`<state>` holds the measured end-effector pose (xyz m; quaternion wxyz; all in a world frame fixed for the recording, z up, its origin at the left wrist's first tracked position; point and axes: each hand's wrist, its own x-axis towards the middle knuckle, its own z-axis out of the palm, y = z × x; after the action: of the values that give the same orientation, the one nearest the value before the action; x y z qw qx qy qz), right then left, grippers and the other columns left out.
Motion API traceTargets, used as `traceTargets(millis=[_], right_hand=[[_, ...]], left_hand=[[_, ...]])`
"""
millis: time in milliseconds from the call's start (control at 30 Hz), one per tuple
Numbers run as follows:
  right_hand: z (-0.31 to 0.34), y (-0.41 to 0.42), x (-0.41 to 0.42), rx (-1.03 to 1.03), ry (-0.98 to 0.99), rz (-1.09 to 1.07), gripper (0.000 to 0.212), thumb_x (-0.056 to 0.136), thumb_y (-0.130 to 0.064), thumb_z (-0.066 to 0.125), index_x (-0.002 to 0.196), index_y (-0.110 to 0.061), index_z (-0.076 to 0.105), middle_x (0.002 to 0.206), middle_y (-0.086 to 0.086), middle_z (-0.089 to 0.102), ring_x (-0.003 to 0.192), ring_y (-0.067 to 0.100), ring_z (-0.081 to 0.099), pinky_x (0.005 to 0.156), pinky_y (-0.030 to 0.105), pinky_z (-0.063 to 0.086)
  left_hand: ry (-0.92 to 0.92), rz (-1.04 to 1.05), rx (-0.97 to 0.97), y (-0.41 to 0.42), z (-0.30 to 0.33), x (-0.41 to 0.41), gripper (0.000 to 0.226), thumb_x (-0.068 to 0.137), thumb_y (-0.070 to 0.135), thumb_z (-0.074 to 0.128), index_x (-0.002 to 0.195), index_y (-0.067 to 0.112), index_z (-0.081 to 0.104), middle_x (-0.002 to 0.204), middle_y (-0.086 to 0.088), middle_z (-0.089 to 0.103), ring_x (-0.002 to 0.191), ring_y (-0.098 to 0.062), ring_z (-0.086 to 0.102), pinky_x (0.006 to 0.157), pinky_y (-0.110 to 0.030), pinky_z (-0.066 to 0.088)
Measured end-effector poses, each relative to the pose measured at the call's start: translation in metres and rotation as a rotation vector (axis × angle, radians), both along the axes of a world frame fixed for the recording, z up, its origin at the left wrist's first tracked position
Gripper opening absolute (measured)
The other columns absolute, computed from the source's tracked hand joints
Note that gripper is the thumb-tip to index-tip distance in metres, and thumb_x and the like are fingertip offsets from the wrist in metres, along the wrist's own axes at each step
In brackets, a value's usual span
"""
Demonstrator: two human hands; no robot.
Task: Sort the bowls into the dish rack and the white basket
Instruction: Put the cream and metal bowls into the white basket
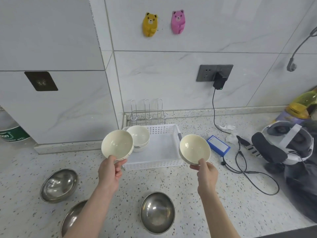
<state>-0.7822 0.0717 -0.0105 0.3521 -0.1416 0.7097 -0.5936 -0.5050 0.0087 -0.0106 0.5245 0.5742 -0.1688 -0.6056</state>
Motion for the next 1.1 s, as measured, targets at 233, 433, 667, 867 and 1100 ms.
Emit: traceTargets(millis=[233, 433, 667, 867, 1100], right_hand=[[-0.001, -0.054, 0.0, 0.034, 0.14, 0.356, 0.02, 0.089, -0.018, 0.05, 0.095, -0.011, 0.068, 0.071, 0.005, 0.073, 0.072, 0.013, 0.06, 0.064, 0.029, 0.041], [-0.003, -0.11, 0.007, 0.133, 0.332, 0.507, 0.028, 0.088, -0.02, 0.051, 0.11, -0.005, 0.06, 0.077, 0.005, 0.072, 0.074, 0.014, 0.066, 0.057, 0.028, 0.043], [-0.02, -0.137, 0.019, 0.269, 0.364, 0.624, 0.02, 0.09, -0.019, 0.049, 0.1, -0.004, 0.057, 0.08, 0.003, 0.068, 0.076, 0.023, 0.068, 0.069, 0.038, 0.055], [-0.033, -0.139, 0.025, 0.288, 0.427, 0.642, 0.033, 0.09, -0.021, 0.048, 0.119, -0.006, 0.051, 0.094, 0.009, 0.065, 0.082, 0.029, 0.068, 0.07, 0.044, 0.059], [-0.04, -0.134, 0.03, 0.301, 0.476, 0.598, 0.049, 0.093, -0.019, 0.04, 0.14, -0.012, 0.028, 0.101, 0.008, 0.064, 0.083, 0.029, 0.066, 0.063, 0.04, 0.057]], left_hand=[[-0.028, 0.027, -0.001, -0.02, 0.001, -0.013, 0.027, 0.088, 0.008, 0.046, 0.11, 0.017, 0.056, 0.094, -0.02, 0.074, 0.038, -0.005, 0.028, 0.032, -0.016, 0.025], [-0.1, 0.054, -0.002, -0.043, -0.001, -0.018, 0.02, 0.089, 0.007, 0.046, 0.103, 0.015, 0.058, 0.086, -0.02, 0.074, 0.035, -0.005, 0.03, 0.031, -0.017, 0.024], [-0.141, 0.044, 0.004, -0.05, -0.013, -0.016, 0.022, 0.091, 0.008, 0.045, 0.104, 0.018, 0.059, 0.083, -0.017, 0.076, 0.039, -0.007, 0.033, 0.033, -0.017, 0.026], [-0.131, 0.051, -0.01, -0.051, -0.017, -0.015, 0.023, 0.093, 0.009, 0.045, 0.111, 0.013, 0.058, 0.089, -0.022, 0.075, 0.042, -0.008, 0.036, 0.035, -0.019, 0.028], [-0.119, 0.053, -0.037, -0.051, -0.021, -0.015, 0.022, 0.093, 0.009, 0.046, 0.112, 0.013, 0.058, 0.095, -0.025, 0.072, 0.041, -0.007, 0.037, 0.035, -0.019, 0.03]])
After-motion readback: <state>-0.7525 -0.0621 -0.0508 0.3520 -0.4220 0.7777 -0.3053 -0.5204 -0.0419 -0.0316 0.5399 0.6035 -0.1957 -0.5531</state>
